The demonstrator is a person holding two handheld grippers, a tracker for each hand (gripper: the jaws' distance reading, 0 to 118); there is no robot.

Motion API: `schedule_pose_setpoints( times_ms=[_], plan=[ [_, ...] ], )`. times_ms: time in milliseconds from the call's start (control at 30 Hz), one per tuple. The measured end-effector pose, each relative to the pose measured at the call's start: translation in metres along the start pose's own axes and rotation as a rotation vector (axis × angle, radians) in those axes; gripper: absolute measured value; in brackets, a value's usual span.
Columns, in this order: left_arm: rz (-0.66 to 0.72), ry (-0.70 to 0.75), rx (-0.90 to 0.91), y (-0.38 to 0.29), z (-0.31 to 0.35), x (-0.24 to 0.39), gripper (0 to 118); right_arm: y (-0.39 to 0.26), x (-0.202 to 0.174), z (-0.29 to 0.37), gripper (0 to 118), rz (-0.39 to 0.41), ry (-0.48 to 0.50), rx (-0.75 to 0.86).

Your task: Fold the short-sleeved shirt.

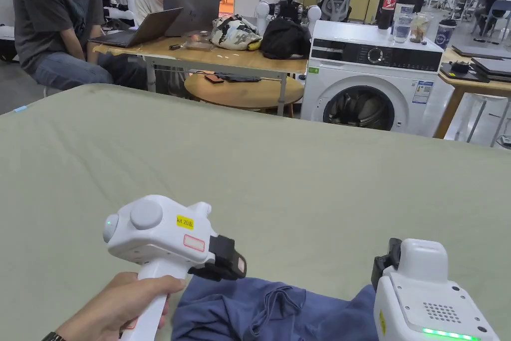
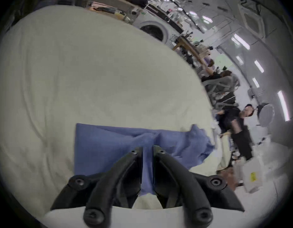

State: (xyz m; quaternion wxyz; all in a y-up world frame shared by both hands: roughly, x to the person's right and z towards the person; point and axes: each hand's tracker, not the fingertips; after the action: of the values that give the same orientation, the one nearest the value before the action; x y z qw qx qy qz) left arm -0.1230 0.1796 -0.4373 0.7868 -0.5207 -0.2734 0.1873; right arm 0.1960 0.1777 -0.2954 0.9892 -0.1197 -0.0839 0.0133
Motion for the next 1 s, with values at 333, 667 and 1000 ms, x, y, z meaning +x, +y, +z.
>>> schedule_pose_setpoints(
  times_ms=[333,667,1000],
  plan=[
    [0.004,-0.264,-0.171,-0.038,-0.067,0.007,4,-0.001,0.001,0.003,0,0.01,0.008,0.0],
    [0.042,-0.204,-0.127,-0.056,-0.119,0.01,0,-0.004,0.009,0.005,0,-0.004,-0.01,-0.007],
    [0.059,-0.233,-0.059,-0.031,-0.046,-0.002,0,-0.002,0.01,0.006,0,0.001,-0.013,-0.001]
  ],
)
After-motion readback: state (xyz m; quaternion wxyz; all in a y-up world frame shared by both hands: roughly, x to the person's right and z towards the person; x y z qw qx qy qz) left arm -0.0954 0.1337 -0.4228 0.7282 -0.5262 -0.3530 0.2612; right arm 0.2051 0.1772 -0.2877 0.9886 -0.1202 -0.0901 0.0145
